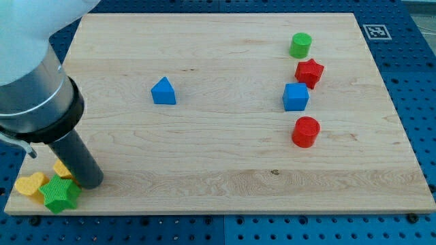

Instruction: Slide the blue triangle towards the bottom side of the board

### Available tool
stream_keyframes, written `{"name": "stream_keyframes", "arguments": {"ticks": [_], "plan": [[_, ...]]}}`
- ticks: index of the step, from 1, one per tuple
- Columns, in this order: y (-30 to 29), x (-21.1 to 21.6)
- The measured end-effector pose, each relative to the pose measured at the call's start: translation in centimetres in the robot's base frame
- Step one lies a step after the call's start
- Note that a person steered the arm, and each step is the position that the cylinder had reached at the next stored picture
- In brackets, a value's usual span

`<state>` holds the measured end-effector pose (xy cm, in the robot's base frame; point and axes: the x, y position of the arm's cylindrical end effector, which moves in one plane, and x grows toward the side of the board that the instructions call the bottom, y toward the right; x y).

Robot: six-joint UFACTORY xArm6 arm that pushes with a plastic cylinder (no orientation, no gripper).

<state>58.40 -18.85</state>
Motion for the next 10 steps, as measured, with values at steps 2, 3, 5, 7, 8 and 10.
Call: {"name": "stream_keyframes", "arguments": {"ticks": [2,3,5,7,8,10], "plan": [[-0.1,0.3],[0.6,1.4],[3.6,-2.0],[3.9,-4.5],[3.9,-6.5],[3.9,-12.0]]}}
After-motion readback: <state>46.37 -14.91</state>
